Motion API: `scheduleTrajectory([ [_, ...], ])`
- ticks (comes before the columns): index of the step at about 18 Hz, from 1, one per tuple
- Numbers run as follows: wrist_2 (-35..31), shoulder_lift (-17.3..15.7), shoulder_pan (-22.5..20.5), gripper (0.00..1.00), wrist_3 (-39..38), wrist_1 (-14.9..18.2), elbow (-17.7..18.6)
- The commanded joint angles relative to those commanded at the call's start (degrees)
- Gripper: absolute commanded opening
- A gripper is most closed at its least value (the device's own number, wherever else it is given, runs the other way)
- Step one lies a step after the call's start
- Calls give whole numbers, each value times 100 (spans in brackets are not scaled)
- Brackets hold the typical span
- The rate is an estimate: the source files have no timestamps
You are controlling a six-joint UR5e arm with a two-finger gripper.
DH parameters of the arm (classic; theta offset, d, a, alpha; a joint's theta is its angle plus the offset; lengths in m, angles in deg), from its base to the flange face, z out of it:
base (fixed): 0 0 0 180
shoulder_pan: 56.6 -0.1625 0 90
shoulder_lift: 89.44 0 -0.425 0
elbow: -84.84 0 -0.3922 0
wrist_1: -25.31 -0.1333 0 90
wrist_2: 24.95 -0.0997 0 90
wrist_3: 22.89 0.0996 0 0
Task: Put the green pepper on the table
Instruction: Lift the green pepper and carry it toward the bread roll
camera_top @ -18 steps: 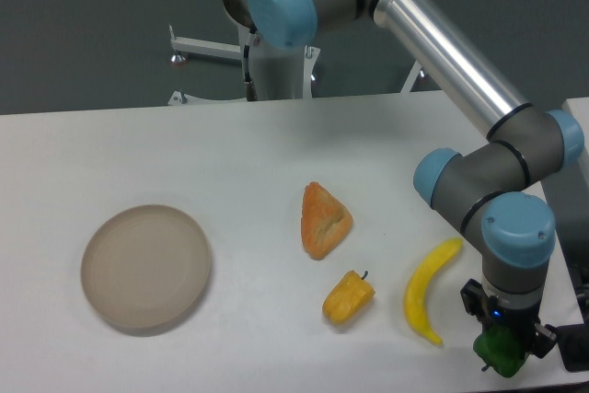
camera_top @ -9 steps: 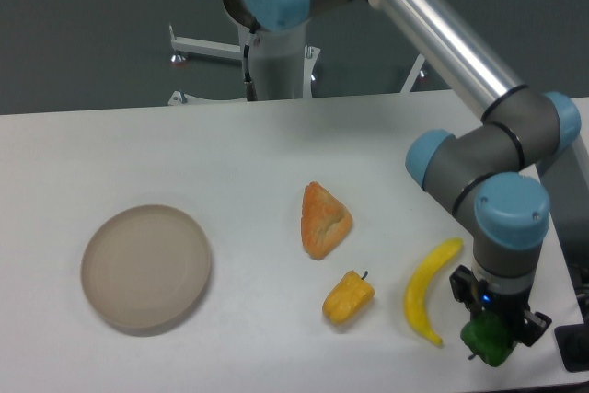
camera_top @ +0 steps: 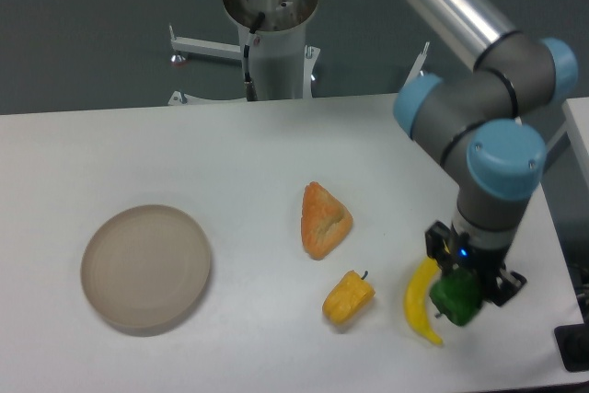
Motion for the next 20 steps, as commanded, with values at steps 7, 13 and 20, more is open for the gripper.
scheduleTrajectory([
  [7, 264, -792, -685, 47, 1336, -27, 1434],
  [13, 273, -1311, -958, 44, 1785, -807, 2892],
  [20, 421, -1505, -993, 44, 1751, -1002, 3553],
])
